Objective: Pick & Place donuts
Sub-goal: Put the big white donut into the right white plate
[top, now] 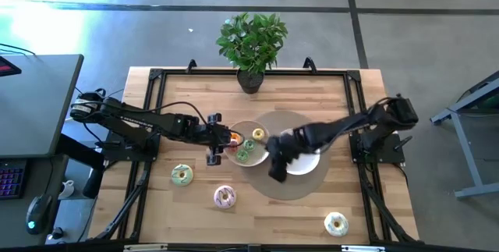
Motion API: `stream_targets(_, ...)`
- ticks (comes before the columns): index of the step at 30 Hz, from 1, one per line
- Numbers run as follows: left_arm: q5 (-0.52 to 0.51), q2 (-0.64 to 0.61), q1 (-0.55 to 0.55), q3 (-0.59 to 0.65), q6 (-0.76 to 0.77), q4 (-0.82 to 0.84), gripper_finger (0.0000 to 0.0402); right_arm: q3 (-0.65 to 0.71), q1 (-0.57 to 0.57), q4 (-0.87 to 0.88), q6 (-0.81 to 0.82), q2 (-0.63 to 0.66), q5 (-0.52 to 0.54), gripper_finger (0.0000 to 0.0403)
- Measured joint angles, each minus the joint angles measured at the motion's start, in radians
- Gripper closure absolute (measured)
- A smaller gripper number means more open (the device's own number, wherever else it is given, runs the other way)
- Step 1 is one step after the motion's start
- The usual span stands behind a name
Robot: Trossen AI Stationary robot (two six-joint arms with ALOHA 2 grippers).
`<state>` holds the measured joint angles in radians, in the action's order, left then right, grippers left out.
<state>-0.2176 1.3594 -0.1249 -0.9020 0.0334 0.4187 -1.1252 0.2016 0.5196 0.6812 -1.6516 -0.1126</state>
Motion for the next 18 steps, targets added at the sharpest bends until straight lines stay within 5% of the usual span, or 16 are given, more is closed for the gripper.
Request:
stream_targets(12, -0.001, 0.0, 0.0, 0.0, -0.001, -0.007, 0.0263, 0.0, 0.325, 0.283, 0.511, -0.02, -0.172, 0.0271)
stream_targets(18, -0.001, 0.0, 0.0, 0.0, -0.003, -0.007, 0.0263, 0.0, 0.451, 0.379, 0.607, -0.02, -0.191, 0.0271)
